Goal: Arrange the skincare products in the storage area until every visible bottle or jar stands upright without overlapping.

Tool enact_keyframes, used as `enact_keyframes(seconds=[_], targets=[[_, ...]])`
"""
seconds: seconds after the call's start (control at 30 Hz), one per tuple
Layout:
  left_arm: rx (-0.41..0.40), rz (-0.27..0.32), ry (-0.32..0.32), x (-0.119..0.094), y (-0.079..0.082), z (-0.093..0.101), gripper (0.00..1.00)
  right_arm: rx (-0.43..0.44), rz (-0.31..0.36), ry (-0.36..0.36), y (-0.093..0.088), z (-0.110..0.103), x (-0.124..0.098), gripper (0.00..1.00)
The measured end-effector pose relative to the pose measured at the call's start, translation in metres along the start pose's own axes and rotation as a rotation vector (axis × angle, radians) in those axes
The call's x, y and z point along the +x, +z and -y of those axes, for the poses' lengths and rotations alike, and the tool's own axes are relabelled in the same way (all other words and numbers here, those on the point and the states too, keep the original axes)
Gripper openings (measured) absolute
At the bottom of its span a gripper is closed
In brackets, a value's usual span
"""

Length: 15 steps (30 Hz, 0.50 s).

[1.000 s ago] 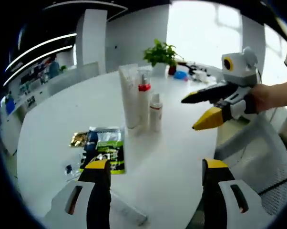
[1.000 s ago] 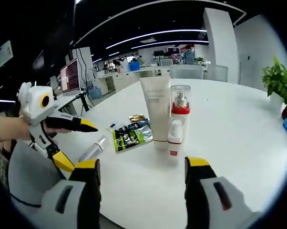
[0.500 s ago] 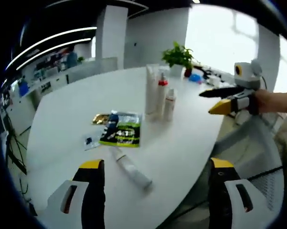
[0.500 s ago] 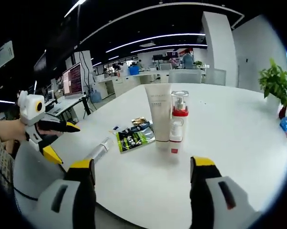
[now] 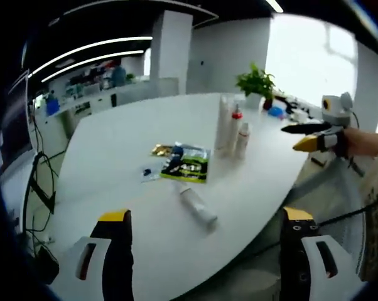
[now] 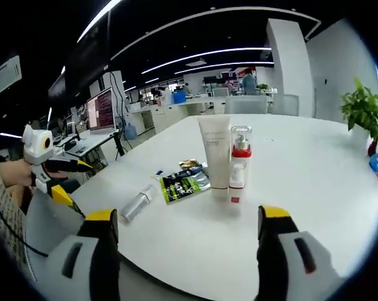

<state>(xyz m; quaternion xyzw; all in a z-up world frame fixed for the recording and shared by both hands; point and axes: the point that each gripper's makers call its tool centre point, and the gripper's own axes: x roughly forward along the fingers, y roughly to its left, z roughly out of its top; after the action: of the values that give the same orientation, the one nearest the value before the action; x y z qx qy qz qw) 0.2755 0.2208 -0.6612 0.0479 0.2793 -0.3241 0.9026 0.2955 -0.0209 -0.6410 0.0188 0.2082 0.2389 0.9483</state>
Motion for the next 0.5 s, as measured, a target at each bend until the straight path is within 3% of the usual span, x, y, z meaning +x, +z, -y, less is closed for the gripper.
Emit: enact_keyframes(seconds=[0.23, 0.5], targets=[[-0.025, -0.014, 0.045, -0.006, -0.008, -0.013, 0.97, 0.011, 0.025, 0.030, 0.000, -0.010, -0.004, 1.00], [-0.011, -0.021, 0.043, -0.004, -0.008, -0.012, 0.97, 0.007, 0.004, 0.008, -0.006, -0.008, -0.003, 1.00]])
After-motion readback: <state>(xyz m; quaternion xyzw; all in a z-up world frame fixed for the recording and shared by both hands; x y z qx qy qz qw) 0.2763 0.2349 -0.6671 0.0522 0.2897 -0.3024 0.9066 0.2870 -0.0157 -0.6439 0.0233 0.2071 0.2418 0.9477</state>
